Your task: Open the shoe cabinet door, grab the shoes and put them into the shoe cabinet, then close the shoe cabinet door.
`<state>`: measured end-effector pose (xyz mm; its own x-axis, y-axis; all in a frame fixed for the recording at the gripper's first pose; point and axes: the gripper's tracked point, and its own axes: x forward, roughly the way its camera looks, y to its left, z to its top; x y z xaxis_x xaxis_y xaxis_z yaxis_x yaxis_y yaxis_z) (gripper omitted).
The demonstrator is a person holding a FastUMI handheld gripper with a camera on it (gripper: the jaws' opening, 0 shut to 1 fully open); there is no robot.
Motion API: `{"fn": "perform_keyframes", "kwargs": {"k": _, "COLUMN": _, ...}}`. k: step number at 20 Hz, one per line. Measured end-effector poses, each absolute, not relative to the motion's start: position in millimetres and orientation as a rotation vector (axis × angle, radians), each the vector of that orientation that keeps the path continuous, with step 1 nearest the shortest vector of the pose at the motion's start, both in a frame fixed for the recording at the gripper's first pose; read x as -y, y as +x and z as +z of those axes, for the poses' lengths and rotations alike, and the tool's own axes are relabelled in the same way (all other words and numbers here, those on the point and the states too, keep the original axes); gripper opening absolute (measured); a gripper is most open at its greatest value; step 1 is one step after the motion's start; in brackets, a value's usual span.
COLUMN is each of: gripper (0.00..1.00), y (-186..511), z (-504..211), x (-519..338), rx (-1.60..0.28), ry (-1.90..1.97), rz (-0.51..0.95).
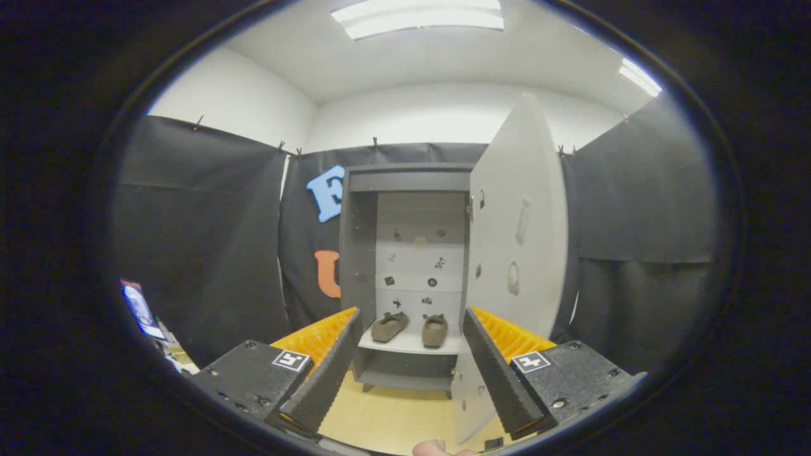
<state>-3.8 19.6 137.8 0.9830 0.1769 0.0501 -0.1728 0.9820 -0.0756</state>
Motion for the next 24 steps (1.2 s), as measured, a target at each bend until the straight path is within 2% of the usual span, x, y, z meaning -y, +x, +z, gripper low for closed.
{"fn": "perform_keyframes", "kwargs": {"k": 7, "gripper": 1.00, "y": -67.1, "z": 139.7, "x": 50.8, "rx": 0.075, "ry": -0.124, "rz": 0.136}}
{"fn": "perform_keyframes", "kwargs": {"k": 12, "gripper": 1.00, "y": -69.5, "z": 128.5, "x": 119.3, "rx": 0.050, "ry": -0.099, "rz": 0.064}}
{"fn": "perform_keyframes", "kwargs": {"k": 16, "gripper": 1.00, "y": -44.8, "z": 100.2, "x": 173.1, "rx": -0.032, "ry": -0.076, "rz": 0.043}}
{"fn": "perform_keyframes", "kwargs": {"k": 24, "gripper": 1.00, "y": 47.1, "z": 58.9, "x": 284.0, "rx": -0.127, "ry": -0.041, "rz": -0.073}}
